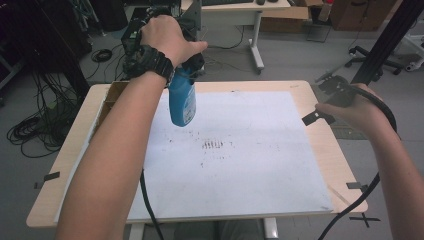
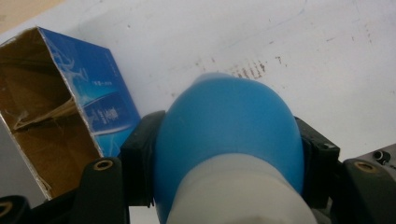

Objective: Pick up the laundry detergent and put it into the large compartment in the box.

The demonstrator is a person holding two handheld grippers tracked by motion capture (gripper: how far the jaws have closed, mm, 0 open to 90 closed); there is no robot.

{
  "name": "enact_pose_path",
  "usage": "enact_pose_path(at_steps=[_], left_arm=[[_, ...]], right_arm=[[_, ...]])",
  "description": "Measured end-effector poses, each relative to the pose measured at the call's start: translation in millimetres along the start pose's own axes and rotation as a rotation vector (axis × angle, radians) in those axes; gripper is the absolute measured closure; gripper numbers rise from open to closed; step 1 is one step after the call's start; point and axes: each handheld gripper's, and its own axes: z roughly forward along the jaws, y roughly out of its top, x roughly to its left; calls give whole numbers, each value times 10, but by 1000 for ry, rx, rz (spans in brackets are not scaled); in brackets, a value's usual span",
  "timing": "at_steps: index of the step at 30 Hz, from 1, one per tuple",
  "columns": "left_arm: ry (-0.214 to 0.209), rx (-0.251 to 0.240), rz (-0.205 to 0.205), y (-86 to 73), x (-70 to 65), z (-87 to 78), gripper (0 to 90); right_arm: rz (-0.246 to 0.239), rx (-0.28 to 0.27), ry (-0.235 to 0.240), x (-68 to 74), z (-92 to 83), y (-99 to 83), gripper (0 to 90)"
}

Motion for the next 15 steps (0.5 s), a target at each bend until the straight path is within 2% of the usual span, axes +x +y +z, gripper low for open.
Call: enact_pose_path(at_steps=[6,15], left_arm=[[13,1,-7,-4,80,-42,375],[6,-2,-30,-13,217,-44,375]], right_arm=[[-2,8,1,11,25,21,149],[-4,8,4,12,26,58,148]])
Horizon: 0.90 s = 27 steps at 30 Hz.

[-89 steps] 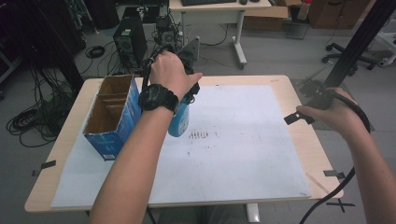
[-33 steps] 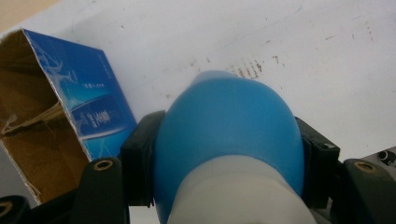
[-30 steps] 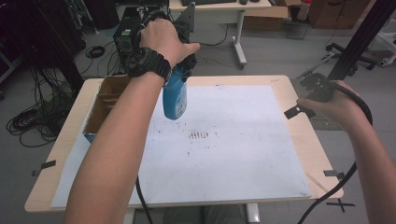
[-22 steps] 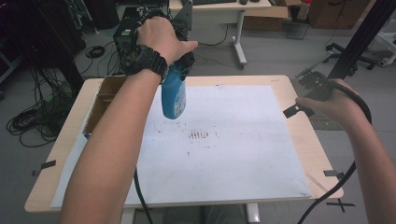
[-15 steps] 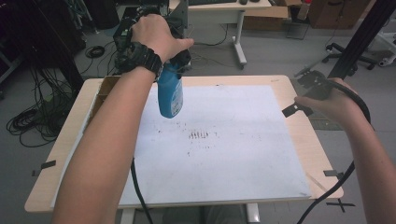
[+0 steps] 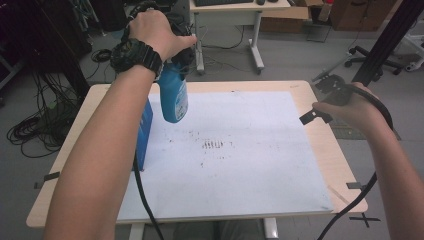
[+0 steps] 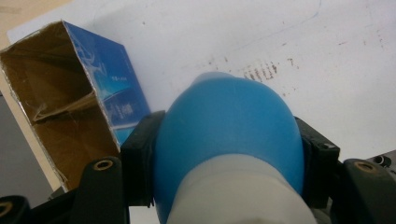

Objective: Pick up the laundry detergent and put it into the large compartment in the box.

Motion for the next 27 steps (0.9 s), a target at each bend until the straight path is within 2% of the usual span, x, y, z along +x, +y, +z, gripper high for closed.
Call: enact_pose_path(at_steps=[9,13,27], left_arm=[[-17,-12,-15,-19,153,-40,375],[-12,-9,-17,-29,187,-42,375],[-24,-7,-67,-124,448,-48,375]], right_arm=[[4,6,3,-15,21,21,148],[3,9,2,-4,25,35,148],[0,16,0,17,42,72,148]])
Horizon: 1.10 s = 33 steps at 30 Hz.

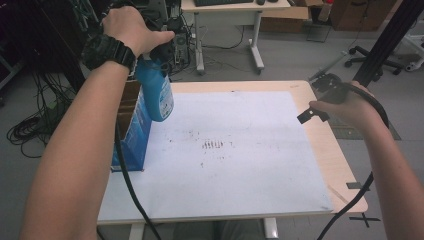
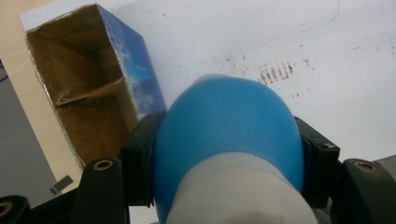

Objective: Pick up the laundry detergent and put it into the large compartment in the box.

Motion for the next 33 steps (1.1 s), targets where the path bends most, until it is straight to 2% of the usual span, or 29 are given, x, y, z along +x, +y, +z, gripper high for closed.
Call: enact_pose_path(at_steps=[23,33], left_arm=[[12,4,-39,-116,354,-15,375],[39,-11,-59,-177,521,-76,375]], right_arm=[[-6,12,4,44,58,80,146],[-6,16,5,38,82,93,145]])
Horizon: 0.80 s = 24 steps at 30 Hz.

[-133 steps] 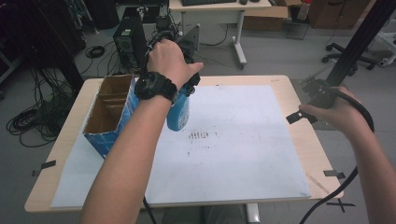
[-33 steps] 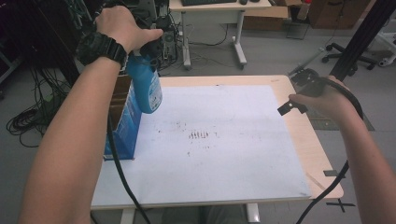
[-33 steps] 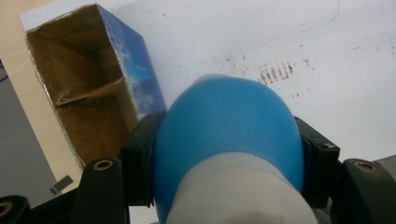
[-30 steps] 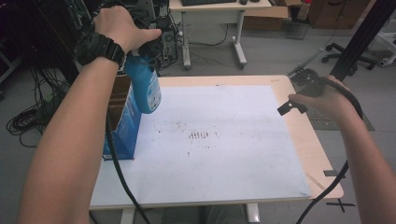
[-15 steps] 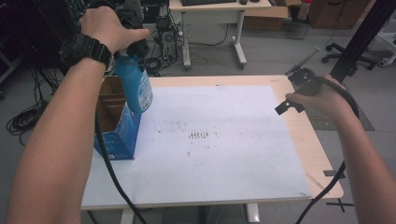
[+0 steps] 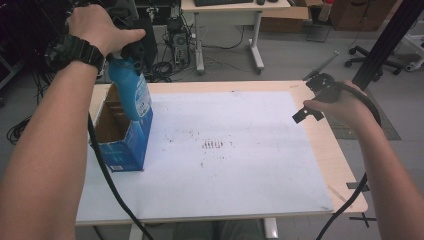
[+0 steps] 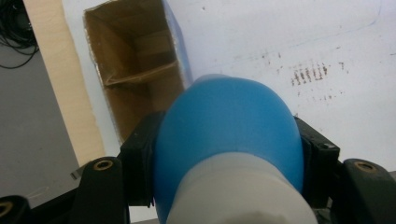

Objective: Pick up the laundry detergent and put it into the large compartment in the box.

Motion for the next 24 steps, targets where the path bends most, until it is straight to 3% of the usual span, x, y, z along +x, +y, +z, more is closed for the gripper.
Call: enact_pose_path(at_steps=[14,24], left_arm=[[20,-9,-45,-47,229,-40,376],[31,-10,-51,-78,340,-49,376]], right_arm=[[7,3,0,-16,20,8,144],[7,8,0,-3,38,24,144]])
